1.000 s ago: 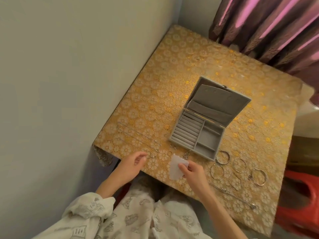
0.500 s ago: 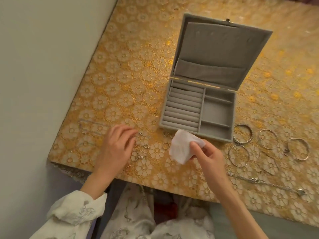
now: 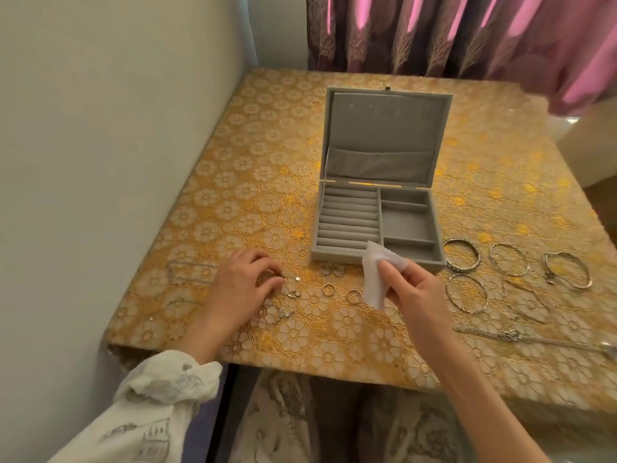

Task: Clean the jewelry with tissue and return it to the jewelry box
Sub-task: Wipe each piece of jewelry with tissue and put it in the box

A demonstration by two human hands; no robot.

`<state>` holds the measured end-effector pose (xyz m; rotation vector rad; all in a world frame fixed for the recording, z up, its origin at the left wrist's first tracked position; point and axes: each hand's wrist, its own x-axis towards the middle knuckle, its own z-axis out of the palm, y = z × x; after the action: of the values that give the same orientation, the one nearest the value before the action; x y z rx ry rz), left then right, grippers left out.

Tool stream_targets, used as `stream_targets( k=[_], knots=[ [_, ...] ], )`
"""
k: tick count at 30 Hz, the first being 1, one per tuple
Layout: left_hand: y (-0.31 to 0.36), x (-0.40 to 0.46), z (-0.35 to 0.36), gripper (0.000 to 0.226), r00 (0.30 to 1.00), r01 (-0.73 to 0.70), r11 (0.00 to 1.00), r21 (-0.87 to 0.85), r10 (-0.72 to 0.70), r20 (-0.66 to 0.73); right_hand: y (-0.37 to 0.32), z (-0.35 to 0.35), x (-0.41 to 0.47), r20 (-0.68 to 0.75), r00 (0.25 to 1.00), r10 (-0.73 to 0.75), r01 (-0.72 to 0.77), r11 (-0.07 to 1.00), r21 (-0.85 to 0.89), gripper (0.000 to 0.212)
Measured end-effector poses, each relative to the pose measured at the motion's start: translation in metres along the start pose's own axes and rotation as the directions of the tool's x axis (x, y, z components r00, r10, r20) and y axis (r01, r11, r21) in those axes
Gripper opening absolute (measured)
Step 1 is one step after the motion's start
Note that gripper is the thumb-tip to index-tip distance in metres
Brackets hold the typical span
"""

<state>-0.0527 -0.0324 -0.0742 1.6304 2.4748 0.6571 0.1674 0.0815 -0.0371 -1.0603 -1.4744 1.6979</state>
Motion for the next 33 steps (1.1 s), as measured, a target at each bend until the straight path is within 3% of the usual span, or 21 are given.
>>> stream_targets(
  k=[9, 11, 14, 17, 20, 24, 33],
  knots=[
    [0.019, 0.006, -0.003, 0.017, 0.984, 0.099, 0.987, 0.130, -0.116, 0.132, -0.017, 0.006, -0.019, 0.024, 0.997, -0.068, 0.068, 0.998, 0.005, 0.013],
    [0.019, 0.011, -0.004, 0.009, 0.968, 0.194, 0.980, 0.037, -0.198, 0.155, -0.018, 0.005, -0.021, 0.031, 0.997, -0.071, 0.071, 0.997, 0.007, 0.014],
    [0.022, 0.016, -0.015, 0.013, 0.942, 0.332, 0.904, -0.271, -0.299, 0.154, -0.016, 0.002, -0.021, 0.030, 0.998, -0.064, 0.064, 0.998, -0.007, 0.016],
    [0.030, 0.019, -0.035, 0.011, 0.939, 0.340, 0.791, -0.508, -0.320, 0.130, -0.014, 0.001, -0.018, 0.029, 0.999, -0.031, 0.032, 0.999, -0.030, 0.014],
    [0.034, 0.026, -0.056, 0.011, 0.942, 0.298, 0.768, -0.568, -0.332, 0.045, -0.013, 0.003, -0.013, 0.055, 0.998, -0.007, 0.008, 1.000, -0.025, 0.010],
    [0.050, 0.029, -0.080, 0.009, 0.969, 0.236, 0.744, -0.625, -0.233, 0.088, -0.022, 0.010, -0.005, 0.092, 0.996, -0.019, 0.019, 1.000, 0.005, 0.009],
    [0.108, 0.012, -0.122, 0.009, 0.990, -0.118, 0.886, -0.448, 0.143, 0.022, -0.075, 0.029, -0.016, 0.184, 0.952, -0.246, 0.240, 0.969, 0.055, 0.014]
  ],
)
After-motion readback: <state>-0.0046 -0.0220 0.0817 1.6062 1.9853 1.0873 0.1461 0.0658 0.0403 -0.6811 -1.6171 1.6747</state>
